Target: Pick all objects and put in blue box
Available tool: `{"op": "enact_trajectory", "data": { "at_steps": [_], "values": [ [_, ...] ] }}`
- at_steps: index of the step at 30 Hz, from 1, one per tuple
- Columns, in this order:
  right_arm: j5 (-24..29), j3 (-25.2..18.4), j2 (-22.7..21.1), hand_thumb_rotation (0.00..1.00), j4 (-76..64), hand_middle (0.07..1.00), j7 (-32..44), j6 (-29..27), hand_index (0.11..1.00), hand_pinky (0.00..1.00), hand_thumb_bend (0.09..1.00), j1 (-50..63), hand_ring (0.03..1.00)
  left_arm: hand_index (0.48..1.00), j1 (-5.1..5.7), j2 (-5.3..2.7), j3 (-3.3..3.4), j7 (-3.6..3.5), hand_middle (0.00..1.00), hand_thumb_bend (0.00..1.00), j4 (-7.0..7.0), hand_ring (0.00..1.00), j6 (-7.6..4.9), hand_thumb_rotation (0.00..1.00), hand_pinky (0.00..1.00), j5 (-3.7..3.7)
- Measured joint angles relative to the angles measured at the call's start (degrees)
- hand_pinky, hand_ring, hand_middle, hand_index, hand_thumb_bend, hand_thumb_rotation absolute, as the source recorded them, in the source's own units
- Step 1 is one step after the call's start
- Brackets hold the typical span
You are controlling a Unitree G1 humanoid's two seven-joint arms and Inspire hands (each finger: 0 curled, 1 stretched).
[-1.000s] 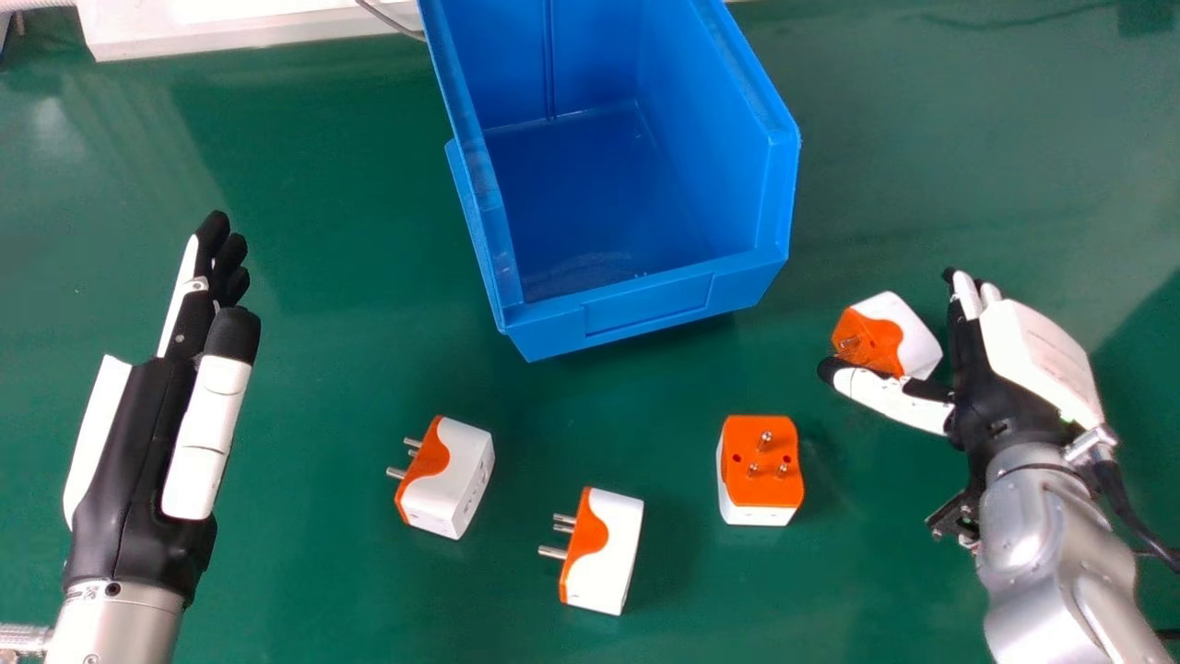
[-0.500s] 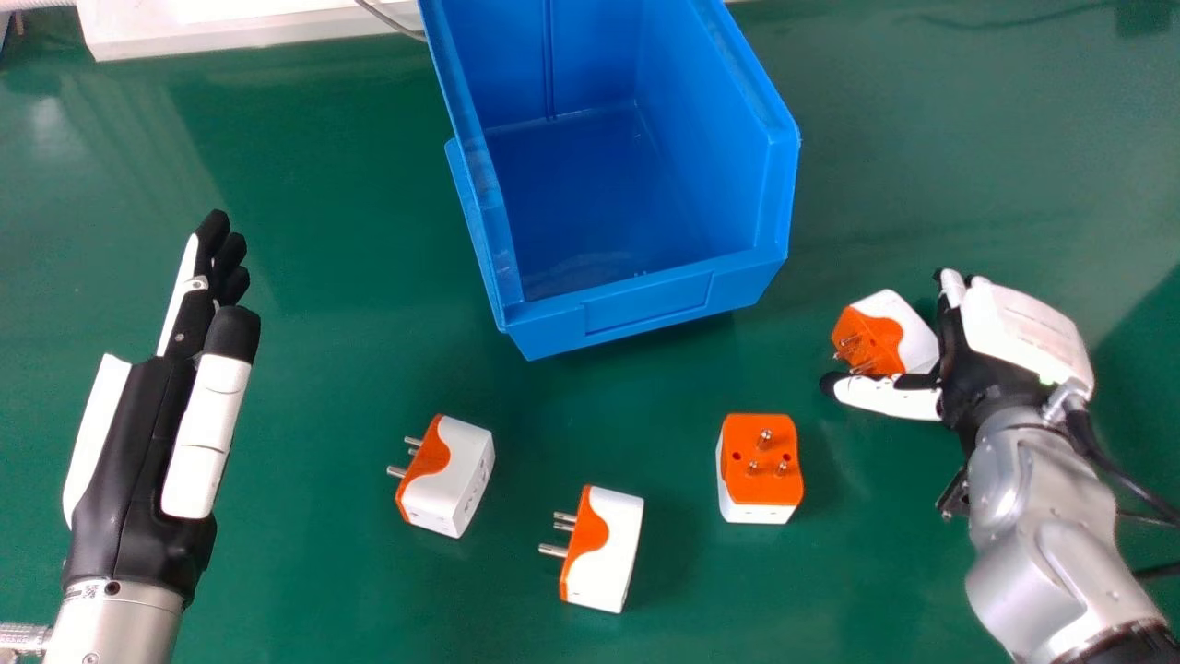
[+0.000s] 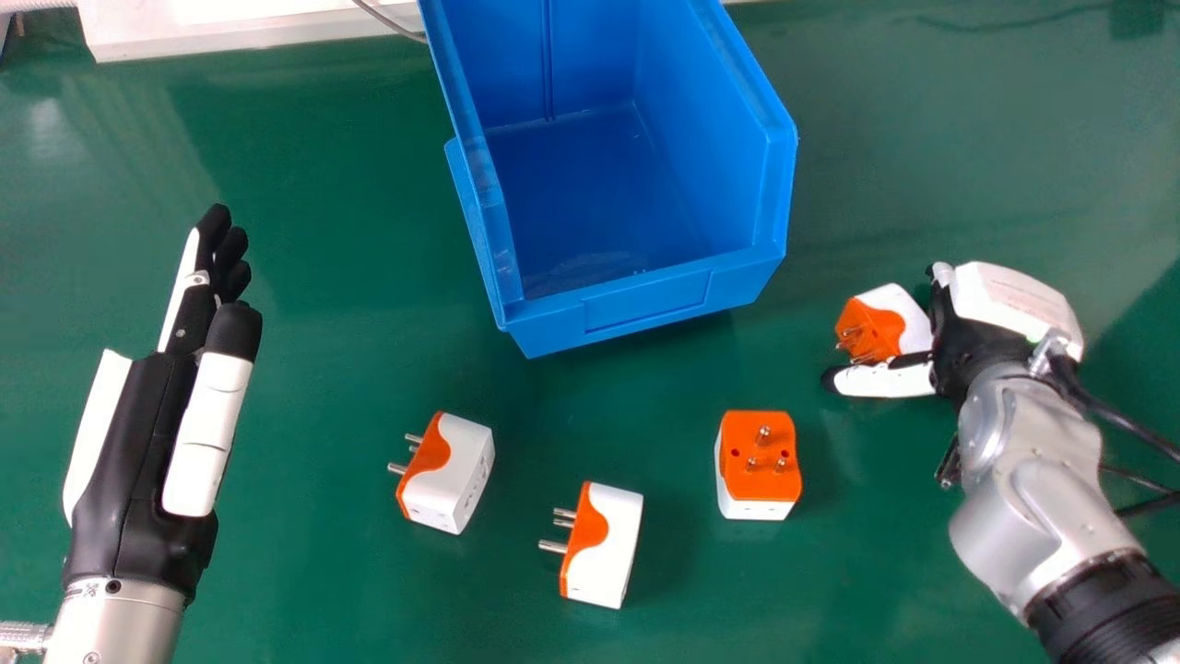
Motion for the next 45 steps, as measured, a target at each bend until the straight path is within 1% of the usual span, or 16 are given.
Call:
{"op": "enact_trajectory", "data": {
  "at_steps": [5,11,17,28,30,31,32,34,35,36,37,39,40,43,44,45],
  "values": [
    [-0.37,1.42,-0.27,0.60,0.42,0.990,1.79,1.40,0.950,0.89,0.513,-1.30,0.958,1.000,0.02,-0.03,-0.13,0.00,1.00,0.85,-0.14,1.00,0.20,1.00,1.00,0.00],
    [-0.44,2.07,-0.49,0.59,0.80,0.987,2.29,1.68,0.941,0.89,0.501,-1.70,0.958,1.000,0.05,-0.05,-0.25,0.00,1.00,0.84,-0.83,1.00,0.39,1.00,1.00,-0.01],
    [-0.40,2.41,-0.51,0.59,1.72,0.985,3.03,1.06,0.932,0.90,0.497,-2.55,0.959,1.000,0.07,-0.05,-0.29,-0.11,1.00,0.84,-0.83,1.00,0.43,1.00,1.00,-0.08],
    [0.66,1.68,-0.13,0.49,2.85,0.954,3.77,1.73,0.910,0.89,0.443,-4.12,0.937,1.000,0.07,-0.05,-0.29,-0.24,1.00,0.85,-0.83,1.00,0.55,1.00,1.00,-0.10],
    [1.25,0.92,0.61,0.42,3.63,0.888,2.64,1.96,0.886,0.79,0.438,-4.38,0.837,1.000,0.06,-0.05,-0.31,-0.25,1.00,0.85,-0.85,1.00,0.73,1.00,1.00,-0.10],
    [1.86,0.00,1.11,0.42,3.88,0.888,1.75,2.17,0.886,0.79,0.438,-4.39,0.837,1.000,0.07,-0.05,-0.33,-0.27,1.00,0.85,-0.85,1.00,0.78,1.00,1.00,-0.10],
    [2.38,-0.51,1.59,0.33,4.29,0.805,0.90,2.20,0.867,0.66,0.458,-4.46,0.711,1.000,0.06,-0.05,-0.33,-0.27,1.00,0.85,-0.85,1.00,0.81,1.00,1.00,-0.10],
    [2.43,-0.33,1.78,0.33,4.61,0.805,0.14,2.08,0.867,0.66,0.458,-4.44,0.711,1.000,0.08,-0.04,-0.33,-0.29,1.00,0.85,-0.85,1.00,0.83,1.00,1.00,-0.10],
    [2.49,-0.43,1.72,0.27,4.54,0.743,-0.22,1.91,0.845,0.61,0.473,-4.36,0.664,1.000,0.07,-0.04,-0.33,-0.30,1.00,0.85,-0.85,1.00,0.83,1.00,1.00,-0.10],
    [2.55,-0.55,1.54,0.27,4.39,0.743,-0.78,1.60,0.845,0.61,0.473,-4.26,0.664,1.000,0.08,-0.04,-0.33,-0.30,1.00,0.85,-0.85,1.00,0.86,1.00,1.00,-0.10],
    [2.52,-0.61,1.15,0.21,4.34,0.688,-1.44,0.87,0.804,0.51,0.487,-4.23,0.564,1.000,0.07,-0.04,-0.33,-0.31,1.00,0.85,-0.85,1.00,0.89,1.00,1.00,-0.10],
    [2.18,-0.59,-0.06,0.21,4.21,0.688,-2.21,-0.73,0.804,0.51,0.487,-4.37,0.564,1.000,0.07,-0.04,-0.32,-0.31,1.00,0.85,-0.85,1.00,0.91,1.00,1.00,-0.11],
    [2.02,-0.48,-0.45,0.17,4.24,0.645,-2.39,-1.34,0.742,0.42,0.493,-4.52,0.477,1.000,0.07,-0.04,-0.32,-0.32,1.00,0.85,-0.85,1.00,0.92,1.00,1.00,-0.11],
    [1.64,-0.12,-0.65,0.17,4.19,0.645,-2.40,-1.88,0.742,0.42,0.493,-4.70,0.477,1.000,-0.06,-0.04,-0.33,-0.32,1.00,0.85,-0.85,1.00,0.93,1.00,1.00,-0.11],
    [1.50,-0.06,-0.64,0.14,4.18,0.610,-2.40,-1.85,0.692,0.35,0.498,-4.74,0.410,1.000,-0.12,-0.04,-0.37,-0.32,1.00,0.85,-0.88,1.00,0.94,1.00,1.00,-0.11],
    [1.49,-0.31,-0.51,0.14,4.18,0.610,-2.50,-1.72,0.692,0.35,0.498,-4.80,0.410,1.000,-0.10,-0.04,-0.43,-0.32,1.00,0.85,-0.91,1.00,0.96,1.00,1.00,-0.11]
  ]
}}
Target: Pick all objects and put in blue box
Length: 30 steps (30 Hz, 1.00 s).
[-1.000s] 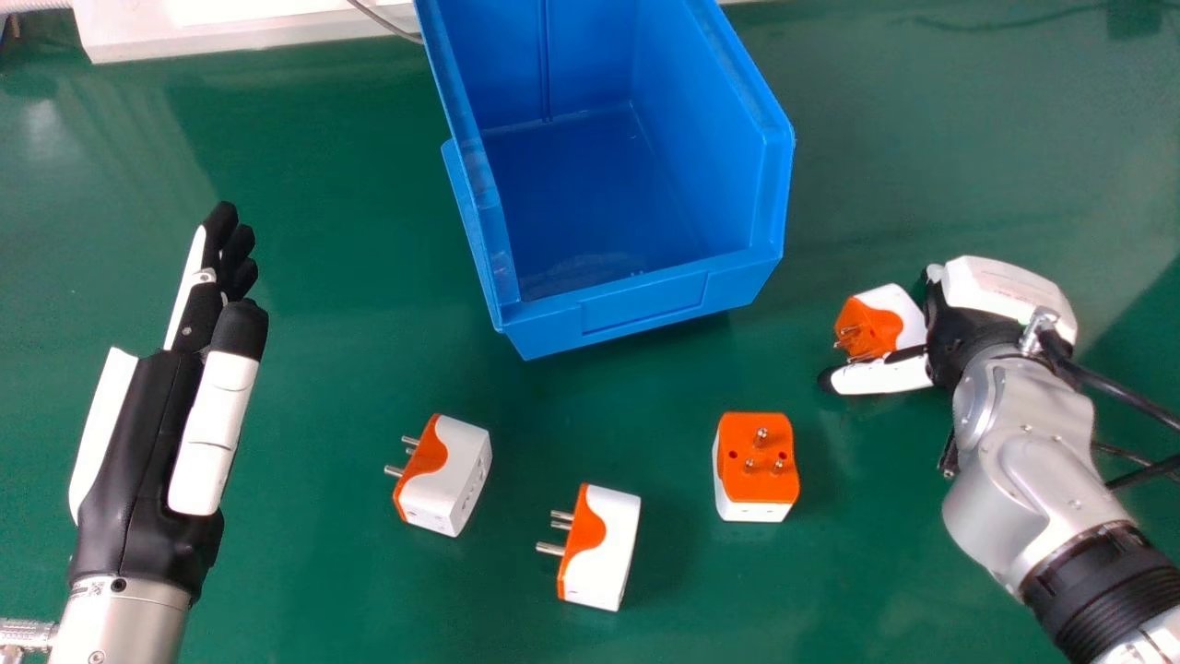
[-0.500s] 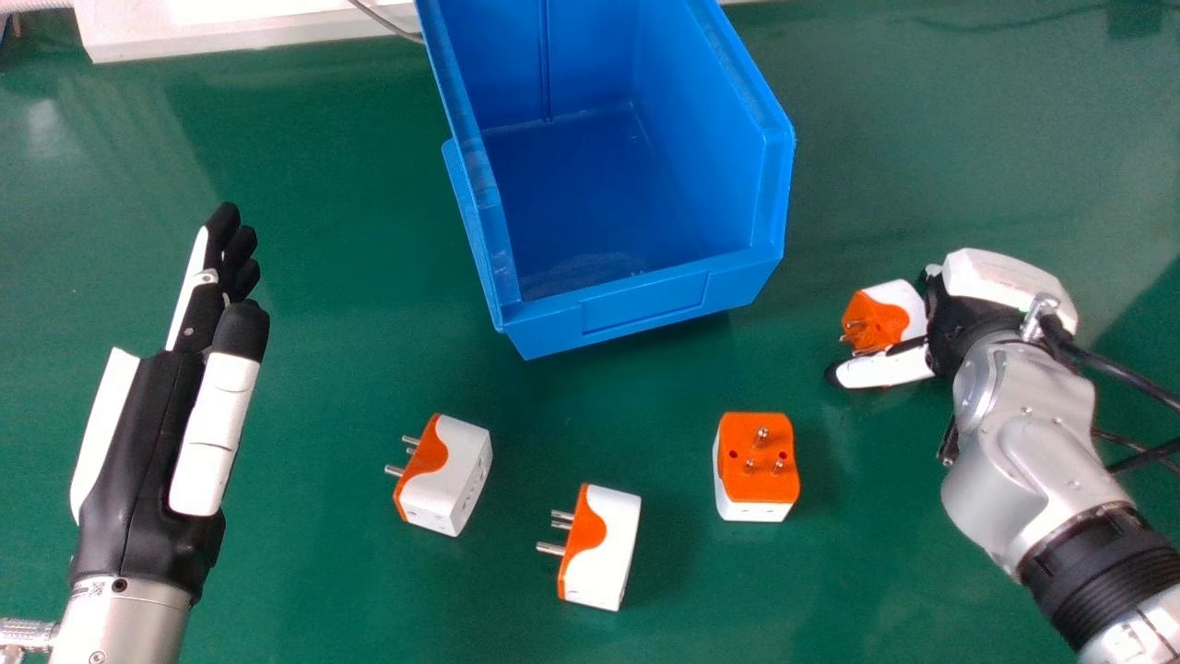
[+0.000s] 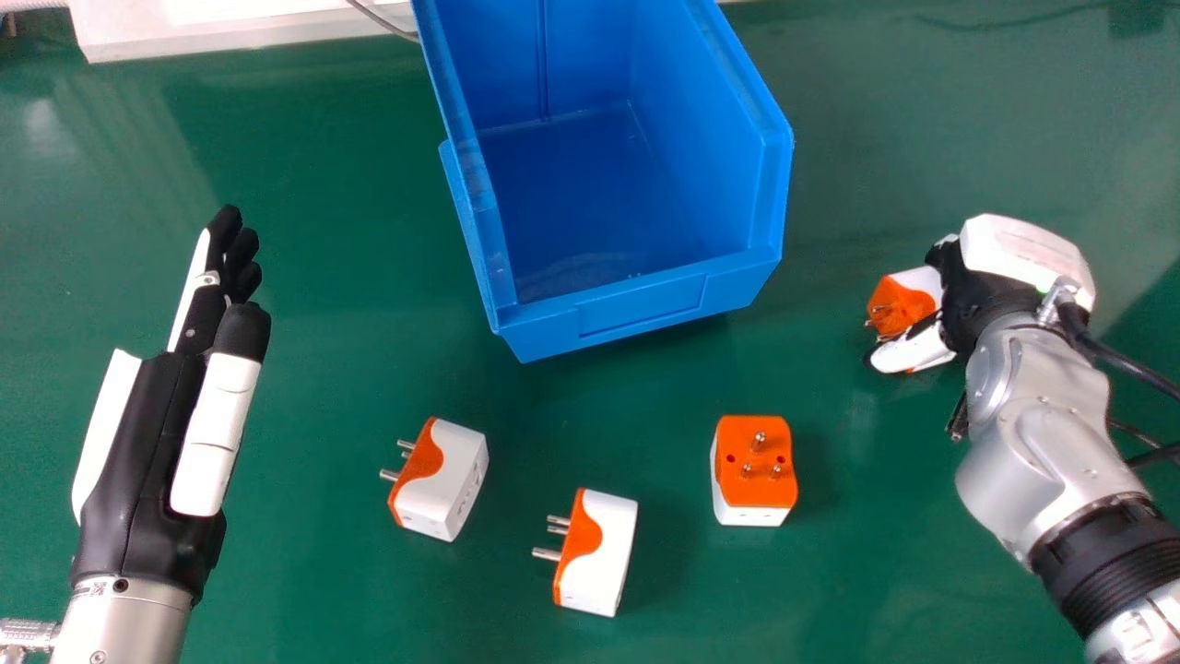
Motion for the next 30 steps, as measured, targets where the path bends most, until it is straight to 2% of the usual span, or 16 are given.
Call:
{"op": "enact_trajectory", "data": {
  "at_steps": [1,4,7,14,17,19,24,30],
  "values": [
    [0.00,-0.33,0.15,0.14,0.07,0.610,-0.25,0.15,0.692,0.35,0.498,-0.16,0.410,1.000,0.02,0.00,-0.01,0.00,1.00,0.85,-0.03,1.00,0.01,1.00,1.00,0.00],
    [0.54,-1.56,0.91,0.07,-0.07,0.542,-0.52,1.06,0.595,0.22,0.507,-0.24,0.281,1.000,0.10,0.00,-0.02,0.00,1.00,0.86,-0.12,1.00,0.06,1.00,1.00,0.00],
    [1.99,-3.45,2.13,0.04,-0.49,0.507,-1.76,1.90,0.545,0.15,0.513,0.02,0.214,1.000,0.24,0.01,-0.01,0.01,1.00,0.86,-0.42,1.00,0.24,1.00,1.00,-0.01],
    [-0.65,0.70,0.11,0.01,-0.29,0.482,-1.18,-1.44,0.511,0.10,0.516,0.00,0.166,1.000,0.44,0.01,-0.03,0.01,1.00,0.87,-1.38,1.00,0.51,1.00,1.00,0.00],
    [-0.62,1.03,-0.16,0.01,-0.46,0.477,-0.78,-1.59,0.502,0.08,0.517,0.02,0.146,1.000,0.79,0.01,-0.03,0.01,1.00,0.87,-1.73,1.00,0.96,1.00,1.00,0.00],
    [0.88,-1.22,0.69,0.00,-1.27,0.474,-2.34,-1.28,0.499,0.07,0.517,0.90,0.135,1.000,0.86,0.02,-0.03,0.01,1.00,0.87,-1.89,1.00,1.31,1.00,1.00,0.00],
    [7.43,-10.93,5.81,0.00,-5.71,0.472,-9.78,0.26,0.493,0.07,0.518,4.91,0.126,1.000,0.94,0.04,-0.02,-0.01,1.00,0.87,-2.04,1.00,1.41,1.00,1.00,0.00],
    [8.64,-11.66,5.75,0.00,-6.70,0.471,-10.56,-0.74,0.493,0.08,0.516,6.14,0.141,1.000,0.95,0.04,-0.01,-0.01,1.00,0.87,-2.05,1.00,1.40,1.00,1.00,0.00]
  ]
}}
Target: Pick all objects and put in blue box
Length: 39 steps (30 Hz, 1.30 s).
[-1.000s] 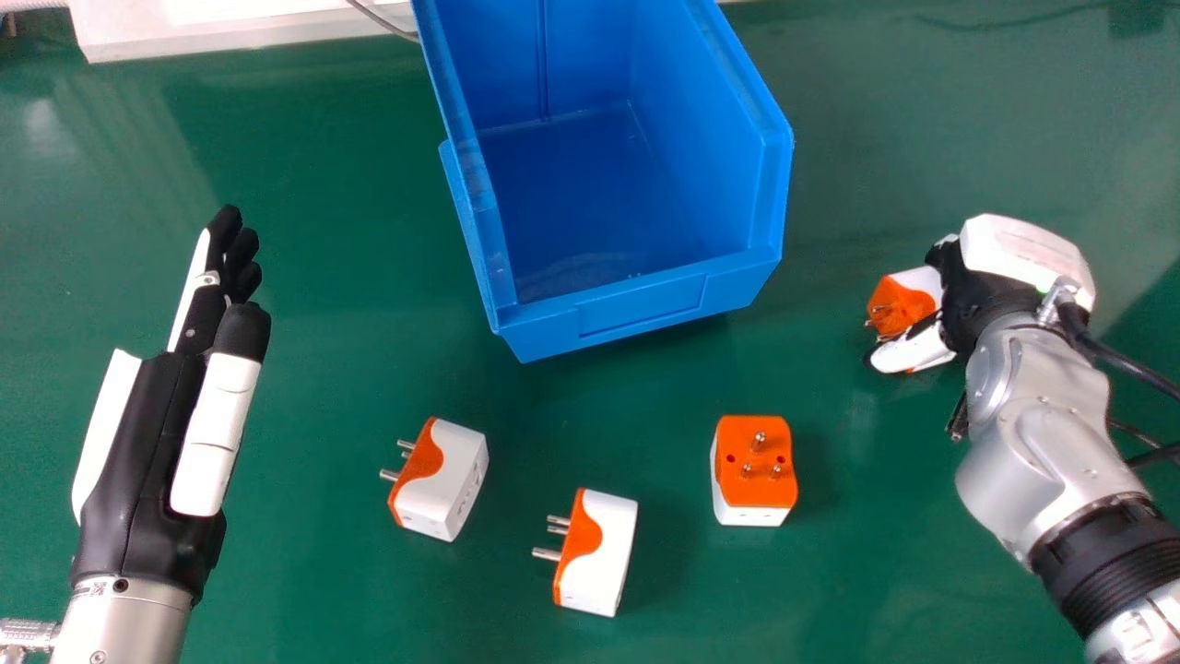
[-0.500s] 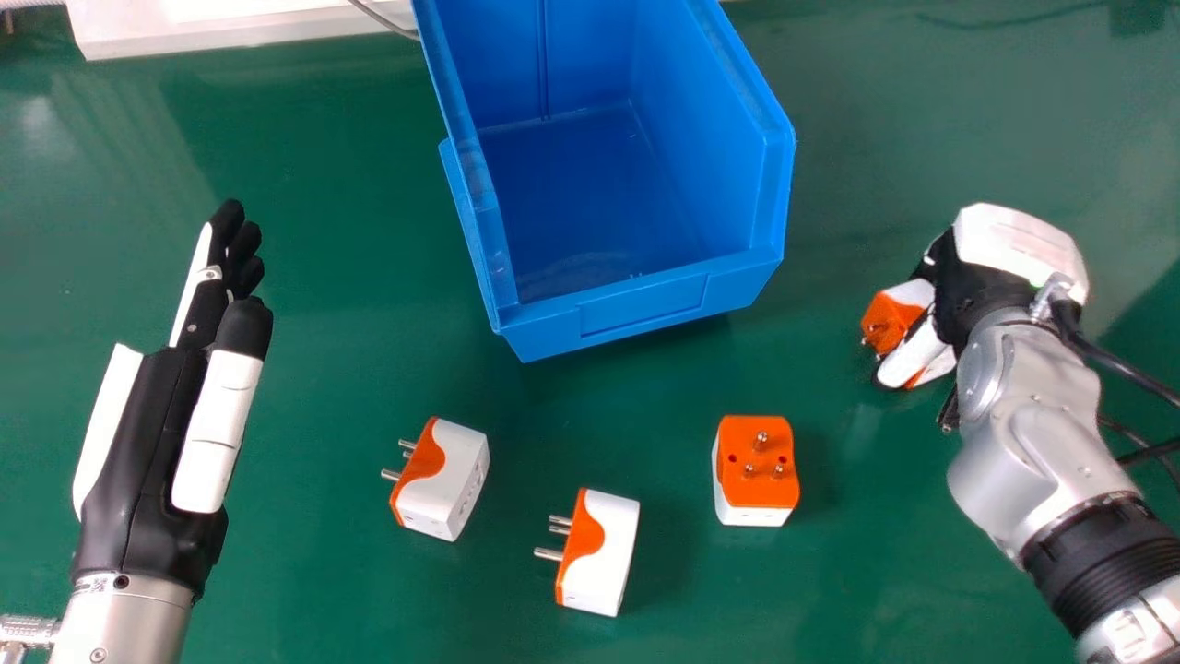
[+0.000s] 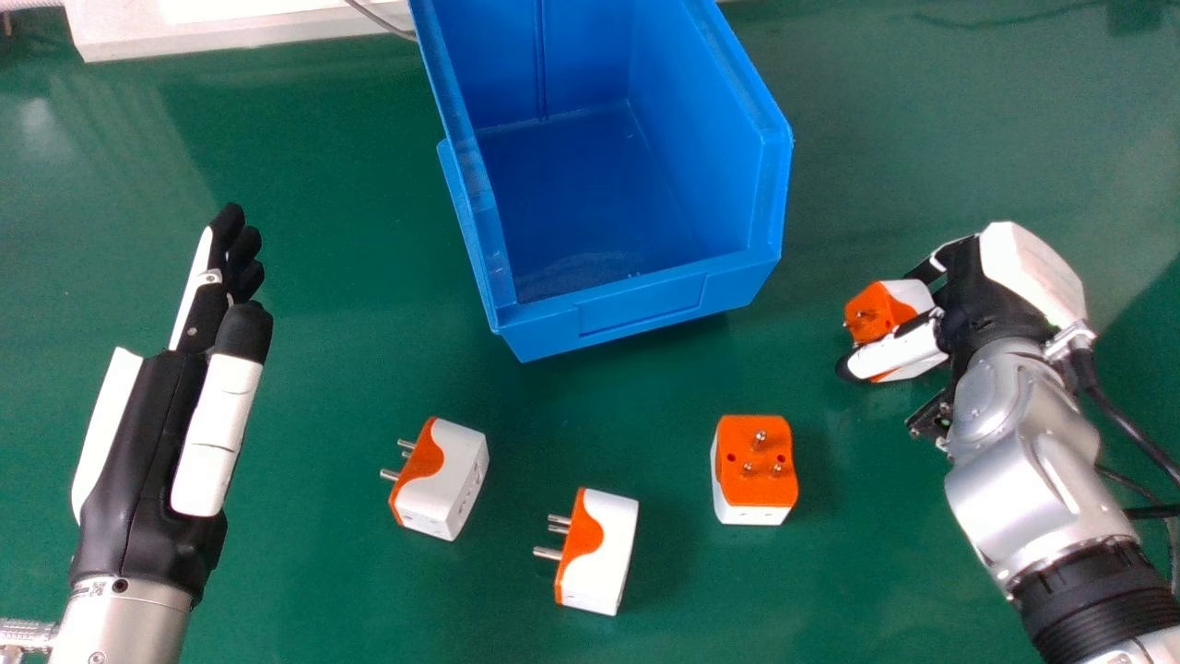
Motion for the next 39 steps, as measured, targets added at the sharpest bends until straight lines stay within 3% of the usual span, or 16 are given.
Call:
{"op": "enact_trajectory", "data": {
  "at_steps": [7,21,25,29,30,31,34,39],
  "values": [
    [3.69,-3.02,0.94,0.00,-1.38,0.471,-0.89,-0.48,0.493,0.10,0.515,1.14,0.155,1.000,0.05,0.01,0.01,0.01,1.00,0.87,-0.27,1.00,0.09,1.00,1.00,0.02],
    [3.80,-1.92,0.09,0.00,-2.23,0.471,-1.73,-1.73,0.494,0.09,0.514,2.53,0.134,1.000,-0.05,0.01,-0.04,0.03,1.00,0.87,-0.27,1.00,0.22,1.00,1.00,0.10],
    [1.66,1.18,-1.92,0.00,-3.93,0.471,0.03,-1.98,0.493,0.10,0.514,3.37,0.143,1.000,-0.23,0.02,-0.12,0.08,1.00,0.87,-0.25,1.00,0.46,1.00,1.00,0.14],
    [-3.37,6.68,-7.38,0.00,-7.41,0.471,4.35,-3.74,0.493,0.11,0.514,4.74,0.152,1.000,-0.44,0.03,-0.26,0.10,1.00,0.87,-0.20,1.00,0.50,1.00,1.00,0.17],
    [-4.91,7.79,-9.11,0.00,-9.73,0.470,5.63,-4.59,0.500,0.16,0.510,5.67,0.214,1.000,-0.46,0.05,-0.25,0.13,1.00,0.87,-0.17,1.00,0.54,1.00,1.00,0.17],
    [-5.67,8.33,-10.51,0.00,-12.11,0.470,6.48,-5.39,0.500,0.16,0.510,6.62,0.214,1.000,-0.53,0.07,-0.25,0.15,1.00,0.87,-0.13,1.00,0.58,1.00,1.00,0.17],
    [-7.42,8.44,-13.38,0.00,-19.55,0.492,7.36,-7.67,0.483,0.24,0.505,10.00,0.304,1.000,-0.91,0.13,-0.33,0.11,1.00,0.87,-0.05,1.00,0.62,1.00,1.00,0.18],
    [-7.67,6.07,-14.05,0.00,-31.82,0.505,7.88,-8.84,0.493,0.28,0.502,16.76,0.350,1.000,-1.42,0.21,-0.39,0.13,1.00,0.86,-0.01,1.00,0.76,1.00,1.00,0.20]
  ]
}}
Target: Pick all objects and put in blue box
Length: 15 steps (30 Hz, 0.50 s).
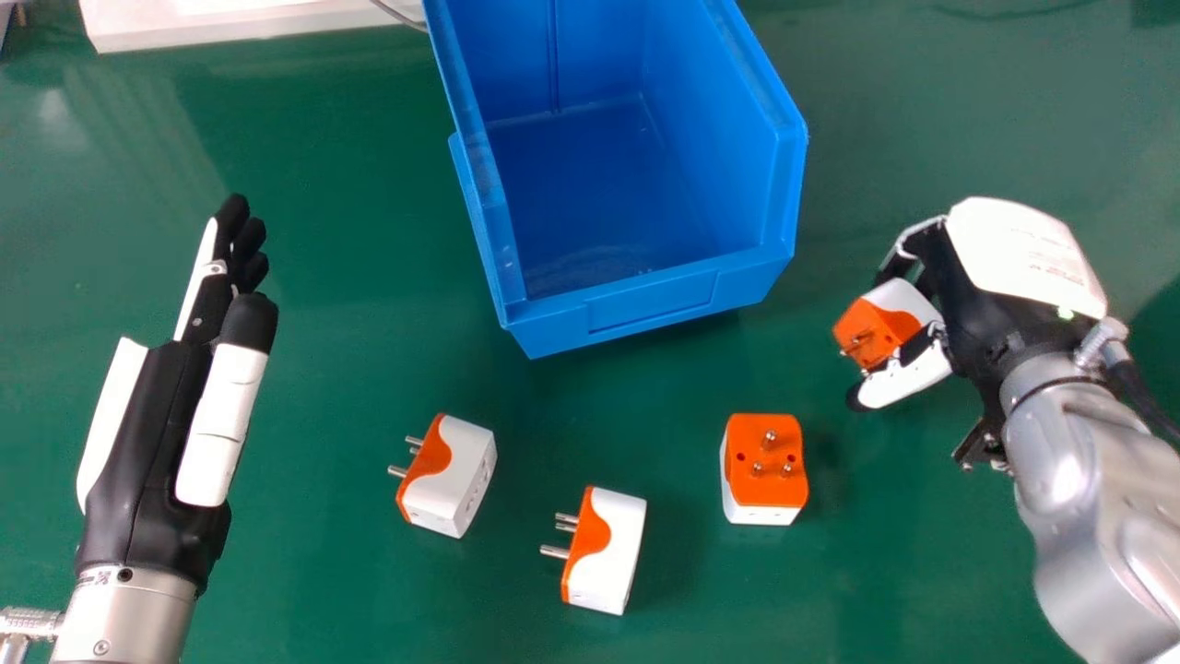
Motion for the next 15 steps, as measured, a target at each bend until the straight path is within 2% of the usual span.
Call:
{"op": "enact_trajectory", "data": {
  "at_steps": [4,9,15],
  "values": [
    [-1.39,-1.85,-0.04,0.00,-8.05,0.518,0.20,-0.48,0.508,0.30,0.497,5.11,0.380,1.000,-0.44,0.08,0.04,-0.04,1.00,0.86,0.33,1.00,-0.01,1.00,1.00,-0.02],
    [-4.64,-3.59,-0.13,0.00,-15.74,0.526,0.52,-1.46,0.509,0.31,0.496,8.96,0.394,1.000,-1.18,0.12,-0.01,-0.13,1.00,0.86,1.44,1.00,-0.02,1.00,1.00,-0.02],
    [-8.21,-4.78,0.04,0.00,-24.77,0.536,3.35,-2.69,0.508,0.32,0.493,12.84,0.422,1.000,-1.39,0.15,-0.04,-0.17,1.00,0.86,1.63,1.00,-0.07,1.00,1.00,-0.03]
  ]
}}
